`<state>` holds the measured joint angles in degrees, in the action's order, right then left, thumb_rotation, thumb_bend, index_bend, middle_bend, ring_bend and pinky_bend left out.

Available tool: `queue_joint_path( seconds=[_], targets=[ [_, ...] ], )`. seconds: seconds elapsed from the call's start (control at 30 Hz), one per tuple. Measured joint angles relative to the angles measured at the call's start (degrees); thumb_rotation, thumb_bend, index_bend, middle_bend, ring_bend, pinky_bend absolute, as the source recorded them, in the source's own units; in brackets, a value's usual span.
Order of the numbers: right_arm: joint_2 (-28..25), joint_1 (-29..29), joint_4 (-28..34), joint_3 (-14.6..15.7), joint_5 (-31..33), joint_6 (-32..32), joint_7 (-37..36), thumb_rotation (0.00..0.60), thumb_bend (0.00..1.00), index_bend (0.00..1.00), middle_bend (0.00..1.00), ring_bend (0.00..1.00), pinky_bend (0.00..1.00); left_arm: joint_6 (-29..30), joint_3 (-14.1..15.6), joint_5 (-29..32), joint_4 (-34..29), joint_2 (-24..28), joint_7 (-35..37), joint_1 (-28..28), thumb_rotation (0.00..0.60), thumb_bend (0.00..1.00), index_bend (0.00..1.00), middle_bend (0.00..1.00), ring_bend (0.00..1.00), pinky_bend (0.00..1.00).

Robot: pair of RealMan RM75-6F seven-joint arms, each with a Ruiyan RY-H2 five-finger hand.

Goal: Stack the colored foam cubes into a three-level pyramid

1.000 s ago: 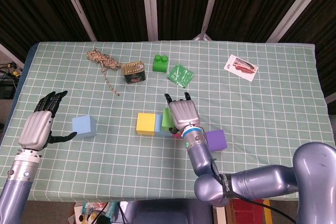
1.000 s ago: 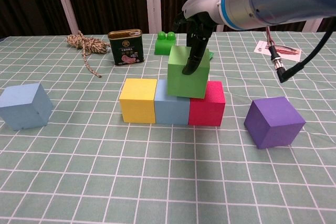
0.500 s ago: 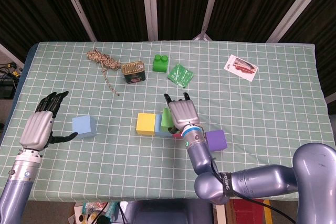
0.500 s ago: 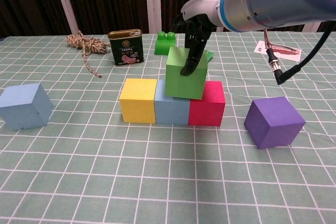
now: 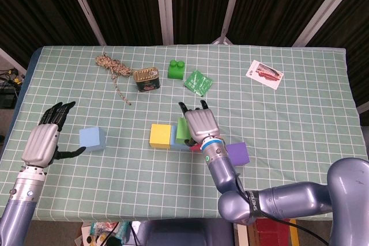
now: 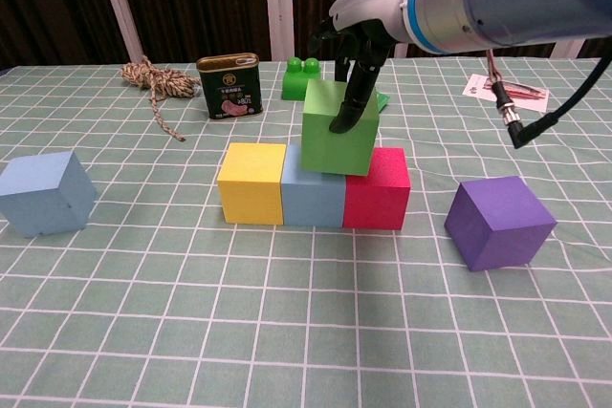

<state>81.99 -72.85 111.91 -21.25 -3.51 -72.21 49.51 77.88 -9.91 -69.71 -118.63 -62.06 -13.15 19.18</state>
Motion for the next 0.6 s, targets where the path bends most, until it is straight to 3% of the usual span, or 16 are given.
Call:
queue_joint_path(
  seconds=[0.6],
  targets=[
    [-0.02, 0.75, -0.87, 1.23, -1.08, 1.01, -0.62, 0.600, 0.25, 0.05, 0.50, 0.31, 0.00, -0.06, 0.02, 0.16, -0.08, 0.10, -0.63, 0.08, 0.600, 0.06, 0.04, 0.09, 0.01, 0.06]
  ],
)
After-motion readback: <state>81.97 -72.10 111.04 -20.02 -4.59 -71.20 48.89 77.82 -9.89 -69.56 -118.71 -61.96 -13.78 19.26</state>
